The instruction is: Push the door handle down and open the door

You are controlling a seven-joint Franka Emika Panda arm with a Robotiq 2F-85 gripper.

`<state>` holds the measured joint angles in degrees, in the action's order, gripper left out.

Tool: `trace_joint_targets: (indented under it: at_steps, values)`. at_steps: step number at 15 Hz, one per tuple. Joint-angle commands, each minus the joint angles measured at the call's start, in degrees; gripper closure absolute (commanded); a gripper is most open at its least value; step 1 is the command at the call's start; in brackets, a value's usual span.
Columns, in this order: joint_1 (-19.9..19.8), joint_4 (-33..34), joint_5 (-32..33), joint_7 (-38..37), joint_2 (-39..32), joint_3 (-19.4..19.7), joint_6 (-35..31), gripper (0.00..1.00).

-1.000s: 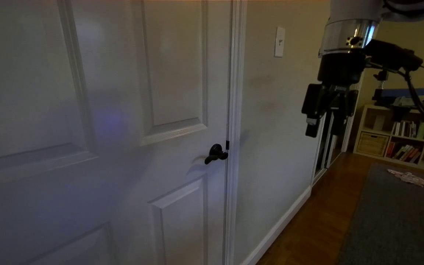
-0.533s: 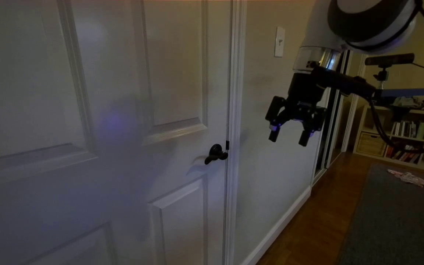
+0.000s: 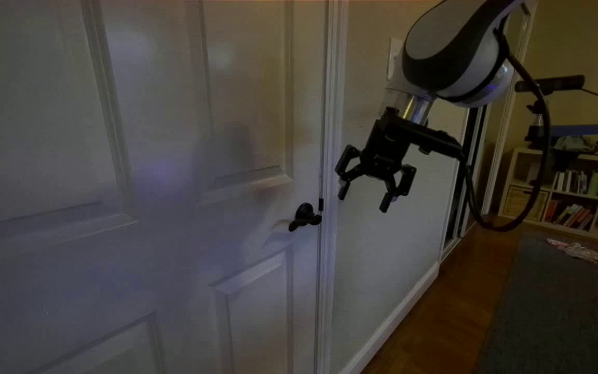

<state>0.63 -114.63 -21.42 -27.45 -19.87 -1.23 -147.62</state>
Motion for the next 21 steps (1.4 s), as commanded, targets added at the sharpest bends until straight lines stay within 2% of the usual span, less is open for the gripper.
trace_joint_targets:
  at_steps: [1, 7, 13, 21]
  values:
    - [0.5, 1.0, -0.5, -0.2, -0.8, 0.5, 0.2, 0.0]
    - [0.1, 2.4, -1.7, -0.1, -1.8, 0.1, 0.2, 0.0]
    - [1.1, 8.8, -7.0, -7.4, -9.4, 0.0, -2.3, 0.0]
    - [1.8, 16.2, -12.2, -12.7, -17.7, -2.0, -10.6, 0.0]
